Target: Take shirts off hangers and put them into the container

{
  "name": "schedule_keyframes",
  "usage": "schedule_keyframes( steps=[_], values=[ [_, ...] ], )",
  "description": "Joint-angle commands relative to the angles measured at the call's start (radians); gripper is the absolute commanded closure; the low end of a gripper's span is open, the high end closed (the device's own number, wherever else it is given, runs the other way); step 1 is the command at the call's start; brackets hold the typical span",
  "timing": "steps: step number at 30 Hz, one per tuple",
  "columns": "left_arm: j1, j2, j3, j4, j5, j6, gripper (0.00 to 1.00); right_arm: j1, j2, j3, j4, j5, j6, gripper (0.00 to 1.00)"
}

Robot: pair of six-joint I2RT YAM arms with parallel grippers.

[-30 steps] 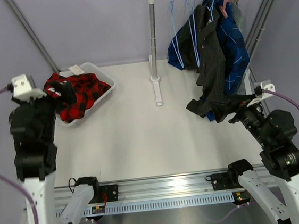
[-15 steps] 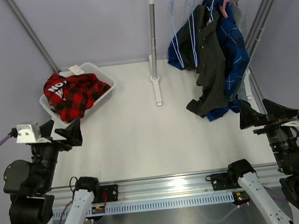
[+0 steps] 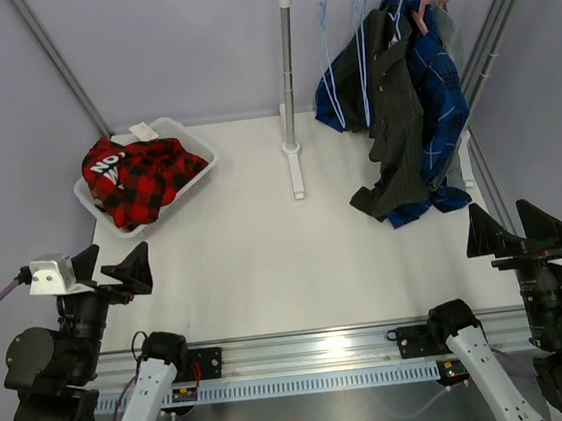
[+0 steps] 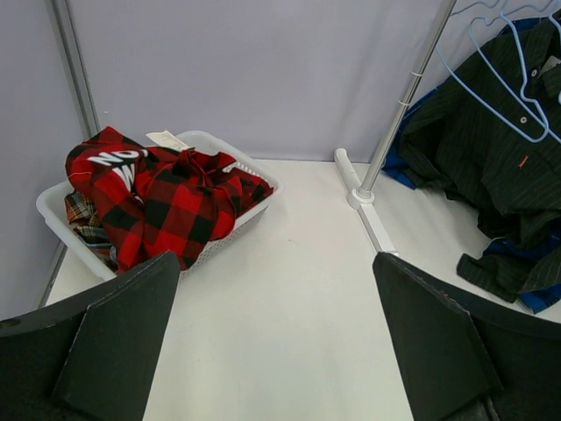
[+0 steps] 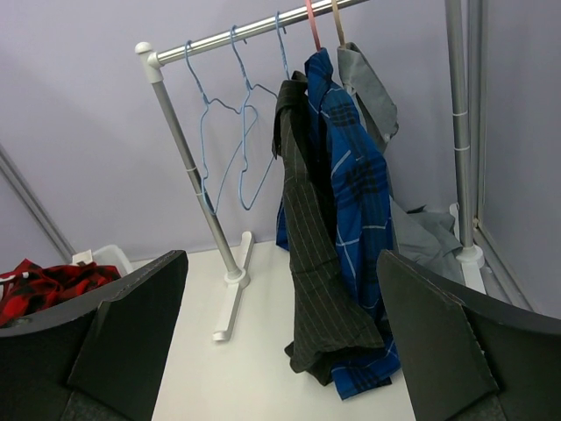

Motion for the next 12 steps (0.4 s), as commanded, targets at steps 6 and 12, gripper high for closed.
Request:
schedule_keyframes(
  steps=[6,12],
  values=[
    [-0.01,-0.006,-0.012,0.007,-0.022,0.02,0.01,0.003,-0.006,-0.035,0.048,0.013,-0.018,0.01],
    [-0.01,0.001,-0.034,0.011,-0.018,0.02,0.01,0.003,-0.012,-0.044,0.055,-0.004,-0.024,0.0]
  ],
)
